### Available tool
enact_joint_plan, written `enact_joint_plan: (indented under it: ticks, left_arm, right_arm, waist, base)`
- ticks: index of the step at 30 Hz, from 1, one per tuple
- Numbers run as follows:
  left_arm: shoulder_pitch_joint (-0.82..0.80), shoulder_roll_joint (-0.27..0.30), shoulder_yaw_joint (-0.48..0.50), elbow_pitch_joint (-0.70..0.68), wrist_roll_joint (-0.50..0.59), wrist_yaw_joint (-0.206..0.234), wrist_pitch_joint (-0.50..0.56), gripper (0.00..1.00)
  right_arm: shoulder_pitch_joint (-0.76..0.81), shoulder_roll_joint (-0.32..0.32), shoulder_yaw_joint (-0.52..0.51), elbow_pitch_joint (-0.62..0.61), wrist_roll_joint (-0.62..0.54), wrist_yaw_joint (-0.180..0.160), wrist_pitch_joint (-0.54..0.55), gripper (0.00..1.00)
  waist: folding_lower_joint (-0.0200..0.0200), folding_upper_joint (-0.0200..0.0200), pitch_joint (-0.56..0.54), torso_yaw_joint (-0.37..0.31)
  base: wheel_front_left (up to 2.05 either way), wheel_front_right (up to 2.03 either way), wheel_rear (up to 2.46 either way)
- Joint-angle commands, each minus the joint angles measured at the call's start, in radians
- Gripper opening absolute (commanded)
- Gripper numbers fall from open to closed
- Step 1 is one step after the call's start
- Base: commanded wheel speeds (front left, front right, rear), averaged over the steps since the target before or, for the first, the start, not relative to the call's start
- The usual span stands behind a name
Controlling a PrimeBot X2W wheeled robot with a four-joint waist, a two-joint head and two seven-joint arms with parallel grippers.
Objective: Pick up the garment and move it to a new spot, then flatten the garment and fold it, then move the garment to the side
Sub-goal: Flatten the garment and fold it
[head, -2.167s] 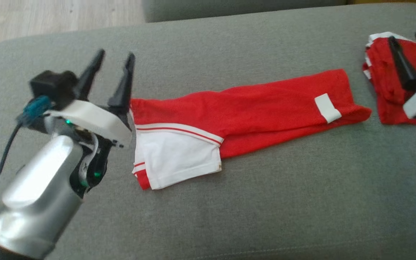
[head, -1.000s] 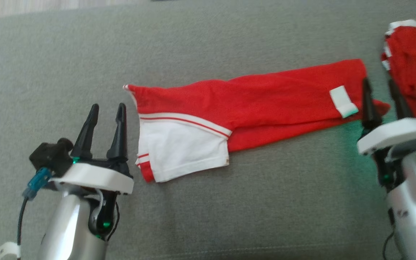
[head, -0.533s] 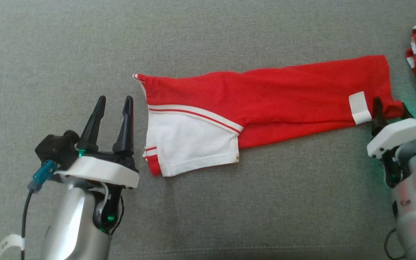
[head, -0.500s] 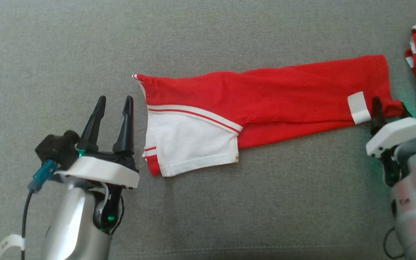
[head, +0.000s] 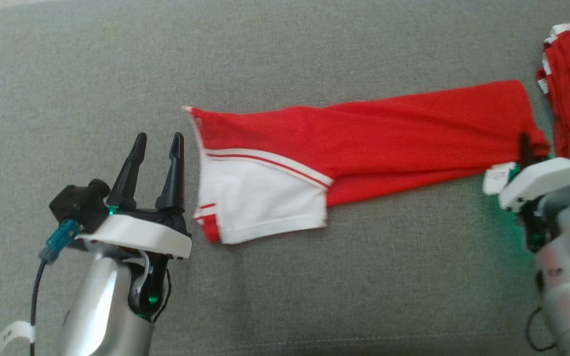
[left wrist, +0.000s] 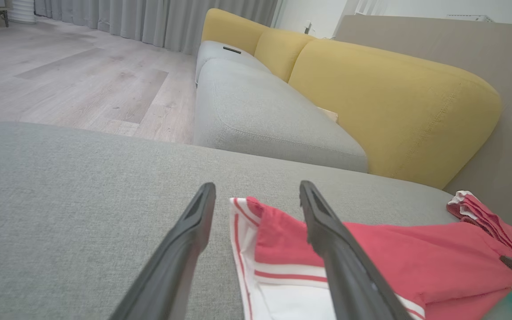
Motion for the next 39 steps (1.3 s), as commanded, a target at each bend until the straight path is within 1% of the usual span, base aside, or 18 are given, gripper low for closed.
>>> enact_joint_plan:
  ticks: [1, 6, 9, 15, 18, 20, 25, 27, 28, 29, 30, 35, 39]
  left_arm:
    - [-0.026, 0.008, 0.027, -0.026, -0.005, -0.006, -0.006, 1.0]
    - [-0.016, 0.008, 0.031, -0.025, -0.007, -0.006, -0.006, 1.0]
    - [-0.007, 0.008, 0.035, -0.024, -0.008, -0.006, -0.006, 1.0]
    - [0.017, 0.008, 0.027, -0.02, -0.013, -0.006, -0.006, 1.0]
    - [0.034, 0.008, 0.024, -0.019, -0.016, -0.006, -0.006, 1.0]
    - [0.044, 0.008, 0.026, -0.021, -0.019, -0.006, -0.006, 1.0]
    - [0.071, 0.008, 0.036, -0.023, -0.02, -0.006, -0.006, 1.0]
    - [0.078, 0.008, 0.036, -0.024, -0.02, -0.006, -0.006, 1.0]
    - [0.078, 0.008, 0.036, -0.024, -0.02, -0.006, -0.006, 1.0]
    - [0.084, 0.008, 0.036, -0.026, -0.02, -0.006, -0.006, 1.0]
    - [0.084, 0.008, 0.036, -0.026, -0.02, -0.006, -0.006, 1.0]
    - [0.092, 0.008, 0.029, -0.023, -0.018, -0.006, -0.006, 1.0]
    - [0.096, 0.008, 0.024, -0.019, -0.02, -0.006, -0.006, 1.0]
  right_arm:
    - [-0.001, -0.035, 0.008, -0.021, 0.007, -0.001, -0.019, 0.0]
    - [0.02, -0.092, -0.044, -0.011, 0.023, -0.001, -0.046, 0.0]
    - [0.03, -0.106, -0.074, -0.006, 0.016, -0.001, -0.068, 0.0]
    - [0.043, -0.079, -0.081, -0.016, 0.009, -0.001, -0.084, 0.0]
    - [0.049, -0.036, -0.063, -0.054, 0.019, -0.001, -0.085, 0.0]
    - [0.051, -0.008, -0.045, -0.087, 0.031, -0.001, -0.079, 0.0]
    - [0.077, 0.067, 0.04, -0.195, 0.058, -0.001, -0.042, 0.0]
    - [0.093, 0.09, 0.072, -0.243, 0.076, -0.001, -0.023, 0.0]
    - [0.093, 0.09, 0.072, -0.243, 0.076, -0.001, -0.023, 0.0]
    - [0.109, 0.109, 0.102, -0.29, 0.092, -0.001, -0.005, 0.0]
    - [0.109, 0.109, 0.102, -0.29, 0.092, -0.001, -0.005, 0.0]
    - [0.151, 0.132, 0.191, -0.391, 0.158, -0.001, 0.049, 0.0]
    - [0.184, 0.134, 0.329, -0.431, 0.27, -0.001, 0.065, 0.0]
  waist:
    - [0.0, 0.0, -0.006, -0.002]
    - [0.0, 0.0, -0.03, -0.005]
    - [0.0, 0.0, -0.047, -0.008]
    - [0.0, 0.0, -0.09, -0.012]
    - [0.0, 0.0, -0.126, -0.009]
    - [0.0, 0.0, -0.142, -0.007]
    - [0.0, 0.0, -0.179, 0.007]
    - [0.0, 0.0, -0.19, 0.016]
    - [0.0, 0.0, -0.19, 0.016]
    - [0.0, 0.0, -0.2, 0.027]
    - [0.0, 0.0, -0.2, 0.027]
    - [0.0, 0.0, -0.218, 0.068]
    - [0.0, 0.0, -0.225, 0.104]
  base:
    - [0.0, 0.0, 0.0]
    - [0.0, 0.0, 0.0]
    - [0.0, 0.0, 0.0]
    - [0.0, 0.0, 0.0]
    - [0.0, 0.0, 0.0]
    - [0.0, 0.0, 0.0]
    - [0.0, 0.0, 0.0]
    - [0.0, 0.0, 0.0]
    - [0.0, 0.0, 0.0]
    - [0.0, 0.0, 0.0]
    - [0.0, 0.0, 0.0]
    - [0.0, 0.0, 0.0]
    - [0.0, 0.0, 0.0]
